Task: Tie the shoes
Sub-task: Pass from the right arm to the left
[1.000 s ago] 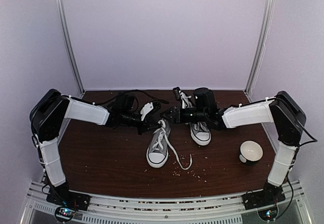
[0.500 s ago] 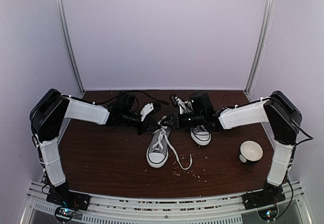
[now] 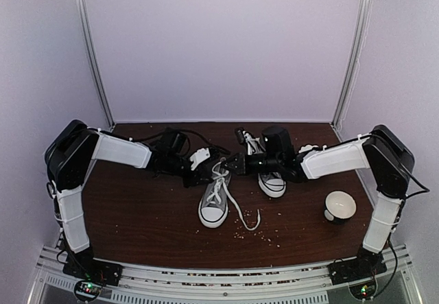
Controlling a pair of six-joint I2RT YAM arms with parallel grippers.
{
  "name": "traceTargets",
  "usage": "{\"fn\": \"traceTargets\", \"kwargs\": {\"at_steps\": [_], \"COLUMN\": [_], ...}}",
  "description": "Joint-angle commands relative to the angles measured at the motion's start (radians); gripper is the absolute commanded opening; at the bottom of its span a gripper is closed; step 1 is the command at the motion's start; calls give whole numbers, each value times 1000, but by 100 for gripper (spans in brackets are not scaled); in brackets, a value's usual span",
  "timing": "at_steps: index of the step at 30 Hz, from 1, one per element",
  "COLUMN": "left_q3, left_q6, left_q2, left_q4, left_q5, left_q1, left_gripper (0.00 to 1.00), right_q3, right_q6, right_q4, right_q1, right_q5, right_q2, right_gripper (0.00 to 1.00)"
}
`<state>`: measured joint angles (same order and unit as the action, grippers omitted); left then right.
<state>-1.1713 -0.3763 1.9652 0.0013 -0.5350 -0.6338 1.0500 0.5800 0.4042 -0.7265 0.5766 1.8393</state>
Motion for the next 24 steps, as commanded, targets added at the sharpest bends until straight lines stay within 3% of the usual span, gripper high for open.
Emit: {"fn": "traceTargets", "kwargs": {"at_steps": [1,5,13,18,20,22,24], "left_q3": [-4,21,72,134,149,161,178], "left_q6": [-15,0,16,32,68,107,130], "left_q2": [7,-5,-41,-104,-135,-161,-181], "left_q4": [-17,0,-18,43,105,173,243], "left_q5": [17,-2,69,38,39,52,91], "left_q1": [-1,-2,2,7,5,-5,-29], "left_gripper": [13,0,0,0,28,47,75], "right_q3": [-43,-77,-162,-165,-165,-159,-155], "right_q6": [52,93,171,183,193,197,195], "right_q4": [105,184,343,364,374,379,378], "right_q1": [-10,-21,-46,-81,-93,-101,-108], "right_q5": [-60,-99,-201,-254,-284,-310,-336], "right_q2": [-39,-36,-40,-16,-9,-7,-8], "right_gripper": [0,0,0,0,0,0,0]}}
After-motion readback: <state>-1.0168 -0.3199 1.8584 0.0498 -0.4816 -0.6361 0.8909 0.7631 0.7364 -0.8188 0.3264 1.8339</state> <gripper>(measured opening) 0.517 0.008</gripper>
